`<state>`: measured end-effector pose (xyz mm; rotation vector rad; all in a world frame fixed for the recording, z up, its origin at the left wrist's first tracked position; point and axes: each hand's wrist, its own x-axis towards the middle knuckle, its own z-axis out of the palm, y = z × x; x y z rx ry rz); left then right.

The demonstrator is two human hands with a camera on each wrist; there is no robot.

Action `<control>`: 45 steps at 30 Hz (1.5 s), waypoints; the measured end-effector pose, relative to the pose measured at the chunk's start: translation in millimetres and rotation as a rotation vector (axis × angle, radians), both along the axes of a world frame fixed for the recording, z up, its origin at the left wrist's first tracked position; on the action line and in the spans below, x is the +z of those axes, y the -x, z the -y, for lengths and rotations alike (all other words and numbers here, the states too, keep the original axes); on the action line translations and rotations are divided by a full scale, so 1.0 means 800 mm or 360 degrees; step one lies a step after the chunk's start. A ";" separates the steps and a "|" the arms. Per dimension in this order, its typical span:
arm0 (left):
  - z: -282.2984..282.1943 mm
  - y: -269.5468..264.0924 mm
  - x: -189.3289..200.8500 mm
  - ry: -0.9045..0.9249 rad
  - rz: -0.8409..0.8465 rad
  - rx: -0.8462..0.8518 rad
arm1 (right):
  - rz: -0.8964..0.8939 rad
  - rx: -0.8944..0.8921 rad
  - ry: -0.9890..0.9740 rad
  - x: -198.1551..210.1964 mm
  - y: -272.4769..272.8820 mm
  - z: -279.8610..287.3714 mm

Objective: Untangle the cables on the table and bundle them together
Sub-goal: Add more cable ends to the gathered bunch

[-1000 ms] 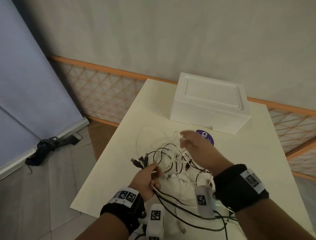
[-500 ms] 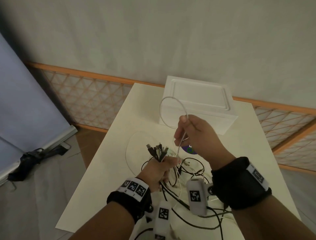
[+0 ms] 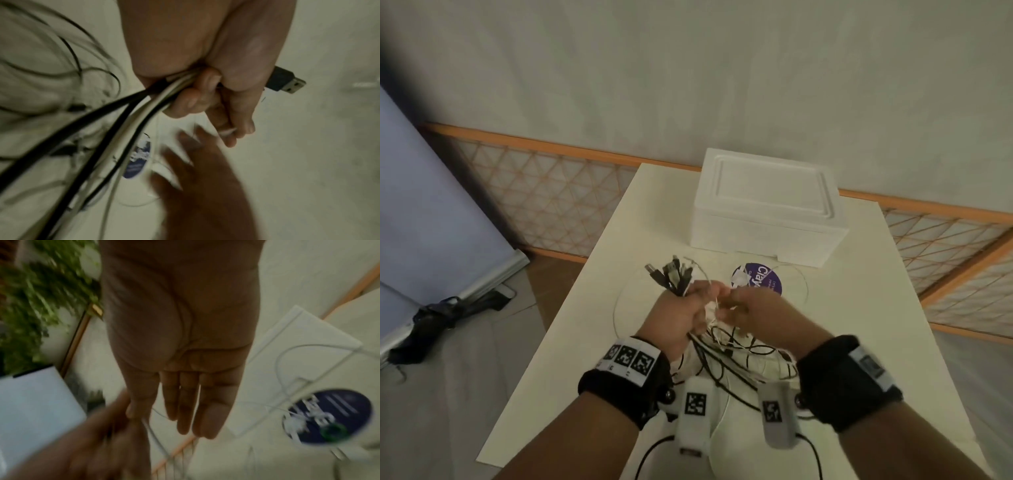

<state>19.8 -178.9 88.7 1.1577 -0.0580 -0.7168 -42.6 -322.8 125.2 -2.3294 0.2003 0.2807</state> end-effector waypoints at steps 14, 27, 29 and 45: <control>-0.012 0.016 -0.018 -0.0131 -0.0040 0.0047 | 0.0504 -0.0641 -0.0874 0.010 0.020 -0.001; -0.015 0.026 -0.009 0.0143 -0.0203 0.0214 | 0.0456 -0.0708 -0.0825 -0.018 0.039 -0.031; -0.016 0.030 -0.011 0.0146 -0.0164 0.0169 | 0.0457 -0.0640 -0.0835 -0.018 0.039 -0.039; -0.082 0.029 -0.058 0.0227 -0.0636 0.0728 | 0.1166 -0.1139 -0.1598 0.050 0.111 0.052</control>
